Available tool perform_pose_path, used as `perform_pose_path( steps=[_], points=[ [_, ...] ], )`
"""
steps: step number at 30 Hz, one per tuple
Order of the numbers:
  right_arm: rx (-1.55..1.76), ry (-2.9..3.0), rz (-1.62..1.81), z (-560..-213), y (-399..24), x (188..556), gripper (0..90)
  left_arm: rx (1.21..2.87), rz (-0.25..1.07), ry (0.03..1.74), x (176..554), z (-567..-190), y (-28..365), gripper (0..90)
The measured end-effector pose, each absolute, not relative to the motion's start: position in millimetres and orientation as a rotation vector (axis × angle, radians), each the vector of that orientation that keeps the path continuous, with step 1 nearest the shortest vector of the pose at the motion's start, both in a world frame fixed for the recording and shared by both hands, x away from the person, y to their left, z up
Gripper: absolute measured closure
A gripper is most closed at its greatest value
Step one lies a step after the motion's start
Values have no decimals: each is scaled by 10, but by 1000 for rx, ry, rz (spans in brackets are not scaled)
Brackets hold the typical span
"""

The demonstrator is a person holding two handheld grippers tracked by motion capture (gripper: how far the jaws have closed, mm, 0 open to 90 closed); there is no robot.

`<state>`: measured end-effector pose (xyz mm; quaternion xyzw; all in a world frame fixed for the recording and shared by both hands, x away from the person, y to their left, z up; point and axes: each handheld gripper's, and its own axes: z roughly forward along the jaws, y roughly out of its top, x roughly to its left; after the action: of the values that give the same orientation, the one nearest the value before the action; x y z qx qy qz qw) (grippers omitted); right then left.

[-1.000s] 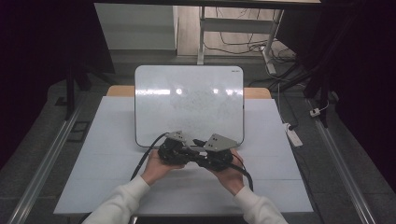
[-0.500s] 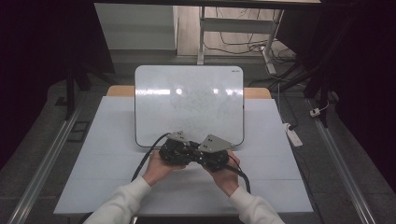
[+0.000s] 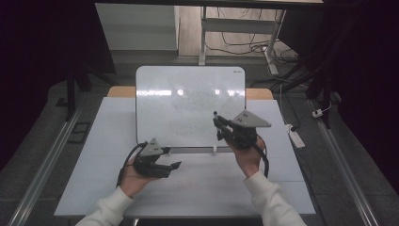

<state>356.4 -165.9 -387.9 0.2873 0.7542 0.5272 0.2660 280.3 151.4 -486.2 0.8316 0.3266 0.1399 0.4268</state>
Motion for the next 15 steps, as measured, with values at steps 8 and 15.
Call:
perform_pose_path(
  steps=[8, 15],
  points=[
    [902, 1964, 1405, -3542, -1814, 3983, 805, 2032, 411, 938, 2561, -4958, 2032, 320],
    [985, 1960, 1301, -3445, -1762, 4374, 805, 2033, 452, 970, 2522, -5007, 2152, 322]
  ],
)
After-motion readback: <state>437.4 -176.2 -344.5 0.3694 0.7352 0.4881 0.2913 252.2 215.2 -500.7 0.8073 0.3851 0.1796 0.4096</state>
